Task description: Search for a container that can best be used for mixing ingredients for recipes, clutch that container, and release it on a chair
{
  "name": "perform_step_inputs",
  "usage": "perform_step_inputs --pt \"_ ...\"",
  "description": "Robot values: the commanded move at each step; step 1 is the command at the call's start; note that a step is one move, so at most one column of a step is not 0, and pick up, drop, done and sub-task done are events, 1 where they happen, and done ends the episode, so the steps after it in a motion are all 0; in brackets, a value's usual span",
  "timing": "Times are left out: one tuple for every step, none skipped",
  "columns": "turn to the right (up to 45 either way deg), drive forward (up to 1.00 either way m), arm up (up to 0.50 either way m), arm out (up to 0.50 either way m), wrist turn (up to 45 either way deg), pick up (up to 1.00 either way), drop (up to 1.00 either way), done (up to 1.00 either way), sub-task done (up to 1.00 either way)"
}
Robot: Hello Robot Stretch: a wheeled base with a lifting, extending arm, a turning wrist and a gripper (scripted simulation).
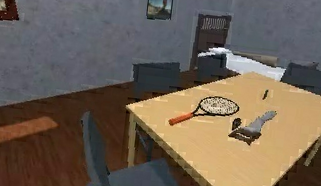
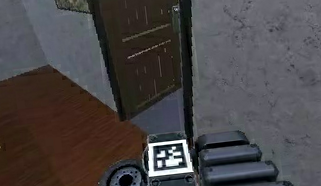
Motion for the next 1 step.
perform_step_inputs --pt "45.0 0.0 0.0 0.0 0.0 0.0 0.0 0.0 0.0"
